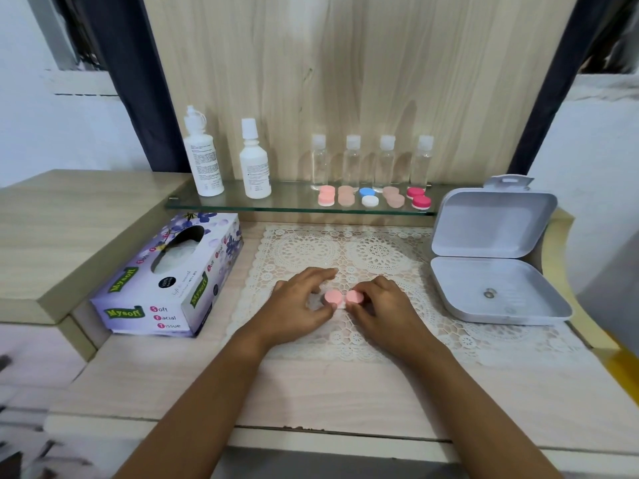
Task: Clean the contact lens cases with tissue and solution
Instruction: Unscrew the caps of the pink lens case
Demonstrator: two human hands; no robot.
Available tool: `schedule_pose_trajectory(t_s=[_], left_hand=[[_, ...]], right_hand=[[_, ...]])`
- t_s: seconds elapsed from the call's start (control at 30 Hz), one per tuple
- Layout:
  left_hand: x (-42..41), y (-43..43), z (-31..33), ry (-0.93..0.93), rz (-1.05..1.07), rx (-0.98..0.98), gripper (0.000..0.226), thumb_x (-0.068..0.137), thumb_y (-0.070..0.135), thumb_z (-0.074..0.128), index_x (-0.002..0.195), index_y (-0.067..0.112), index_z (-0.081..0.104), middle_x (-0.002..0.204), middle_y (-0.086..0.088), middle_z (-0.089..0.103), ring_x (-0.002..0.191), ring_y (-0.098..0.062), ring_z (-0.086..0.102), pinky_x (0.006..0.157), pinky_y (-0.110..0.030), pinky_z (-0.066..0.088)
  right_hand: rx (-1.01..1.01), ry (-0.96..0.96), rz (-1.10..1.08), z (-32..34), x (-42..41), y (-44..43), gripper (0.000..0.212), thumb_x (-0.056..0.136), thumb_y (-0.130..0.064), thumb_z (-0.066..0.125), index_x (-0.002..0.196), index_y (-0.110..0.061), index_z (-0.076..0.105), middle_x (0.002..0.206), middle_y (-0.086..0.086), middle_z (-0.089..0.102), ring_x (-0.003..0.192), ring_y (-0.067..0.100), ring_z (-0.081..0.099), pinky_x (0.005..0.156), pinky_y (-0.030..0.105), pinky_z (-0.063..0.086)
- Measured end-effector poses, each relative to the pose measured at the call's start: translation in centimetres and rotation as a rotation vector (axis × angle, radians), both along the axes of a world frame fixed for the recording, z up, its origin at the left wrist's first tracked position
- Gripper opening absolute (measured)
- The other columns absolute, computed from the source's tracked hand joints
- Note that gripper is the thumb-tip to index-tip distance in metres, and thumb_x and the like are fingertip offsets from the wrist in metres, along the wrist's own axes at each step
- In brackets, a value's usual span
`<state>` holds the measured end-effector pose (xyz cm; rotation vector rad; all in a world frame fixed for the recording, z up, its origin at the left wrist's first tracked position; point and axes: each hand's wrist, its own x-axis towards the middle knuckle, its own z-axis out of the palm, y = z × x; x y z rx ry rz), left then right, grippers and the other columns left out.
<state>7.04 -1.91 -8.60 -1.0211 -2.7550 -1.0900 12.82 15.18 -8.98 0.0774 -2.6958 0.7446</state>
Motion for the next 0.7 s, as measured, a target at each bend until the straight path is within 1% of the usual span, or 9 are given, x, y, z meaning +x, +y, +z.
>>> schedule_pose_trajectory(t_s=[0.07, 0.13, 0.23, 0.3, 0.37, 0.43, 0.5, 0.6, 0.7], left_hand=[[0.07, -0.14, -0.03, 0.003, -0.016, 0.014, 0.061, 0.073, 0.051, 0.043, 0.131, 0.034, 0.05, 0.12, 0.024, 0.05, 0.112, -0.001, 0.048, 0.104, -0.043, 0.035], [0.03, -0.17, -0.06, 0.012, -0.007, 0.01, 0.058, 0.073, 0.051, 0.043, 0.126, 0.032, 0.056, 0.113, 0.025, 0.052, 0.114, -0.004, 0.048, 0.102, -0.044, 0.036], [-0.14, -0.09, -0.13, 0.017, -0.001, -0.009, 0.057, 0.072, 0.061, 0.043, 0.117, 0.031, 0.061, 0.102, 0.025, 0.049, 0.108, -0.003, 0.049, 0.099, -0.044, 0.039], [-0.17, -0.05, -0.13, 0.015, 0.008, -0.013, 0.056, 0.069, 0.067, 0.044, 0.11, 0.032, 0.061, 0.1, 0.023, 0.05, 0.103, 0.0, 0.05, 0.097, -0.043, 0.04], [-0.07, -0.04, -0.05, 0.015, 0.016, -0.007, 0.049, 0.07, 0.065, 0.052, 0.106, 0.033, 0.057, 0.101, 0.023, 0.05, 0.1, 0.001, 0.051, 0.096, -0.042, 0.041], [0.09, -0.06, 0.0, 0.012, 0.012, -0.001, 0.041, 0.074, 0.052, 0.056, 0.109, 0.031, 0.054, 0.102, 0.026, 0.05, 0.101, 0.002, 0.051, 0.098, -0.041, 0.04], [0.19, -0.13, 0.06, 0.017, 0.0, 0.0, 0.039, 0.076, 0.043, 0.054, 0.113, 0.029, 0.054, 0.104, 0.026, 0.051, 0.101, 0.002, 0.05, 0.099, -0.041, 0.038], [0.23, -0.06, 0.15, 0.047, -0.014, -0.026, 0.045, 0.078, 0.047, 0.049, 0.117, 0.026, 0.058, 0.106, 0.023, 0.052, 0.105, -0.002, 0.049, 0.098, -0.041, 0.039], [-0.09, 0.01, -0.18, 0.066, -0.01, -0.021, 0.051, 0.076, 0.055, 0.043, 0.114, 0.026, 0.061, 0.103, 0.025, 0.051, 0.106, -0.003, 0.05, 0.096, -0.041, 0.041]], right_hand=[[0.004, 0.01, -0.003, -0.06, 0.02, 0.0, 0.026, 0.087, -0.028, 0.059, 0.107, -0.013, 0.062, 0.096, 0.004, 0.054, 0.095, 0.023, 0.05, 0.085, 0.037, 0.042], [0.008, 0.013, -0.005, -0.04, 0.05, -0.01, 0.027, 0.087, -0.029, 0.059, 0.108, -0.013, 0.062, 0.097, 0.004, 0.055, 0.095, 0.023, 0.05, 0.084, 0.036, 0.042], [0.011, 0.013, -0.006, -0.04, 0.08, -0.02, 0.027, 0.087, -0.03, 0.058, 0.109, -0.013, 0.062, 0.099, 0.003, 0.055, 0.096, 0.022, 0.049, 0.085, 0.035, 0.041], [0.008, 0.013, -0.012, -0.04, 0.12, -0.03, 0.027, 0.087, -0.03, 0.058, 0.108, -0.014, 0.062, 0.1, 0.003, 0.055, 0.097, 0.021, 0.049, 0.086, 0.036, 0.04], [0.007, 0.018, -0.014, -0.05, 0.16, -0.03, 0.027, 0.087, -0.031, 0.058, 0.108, -0.014, 0.062, 0.1, 0.003, 0.056, 0.097, 0.021, 0.049, 0.086, 0.035, 0.04], [0.003, 0.017, -0.013, -0.04, 0.17, -0.04, 0.026, 0.088, -0.03, 0.057, 0.108, -0.014, 0.062, 0.099, 0.003, 0.055, 0.096, 0.02, 0.048, 0.085, 0.035, 0.04], [0.002, 0.011, -0.013, -0.03, 0.17, -0.07, 0.026, 0.088, -0.03, 0.056, 0.108, -0.015, 0.061, 0.099, 0.002, 0.055, 0.097, 0.02, 0.048, 0.086, 0.035, 0.04], [0.002, 0.013, -0.017, -0.1, 0.08, -0.07, 0.027, 0.088, -0.03, 0.057, 0.109, -0.014, 0.062, 0.1, 0.003, 0.055, 0.097, 0.021, 0.049, 0.086, 0.035, 0.04], [0.003, 0.013, -0.013, -0.11, 0.07, -0.05, 0.028, 0.088, -0.03, 0.057, 0.11, -0.014, 0.062, 0.1, 0.003, 0.055, 0.097, 0.02, 0.048, 0.086, 0.034, 0.04]])
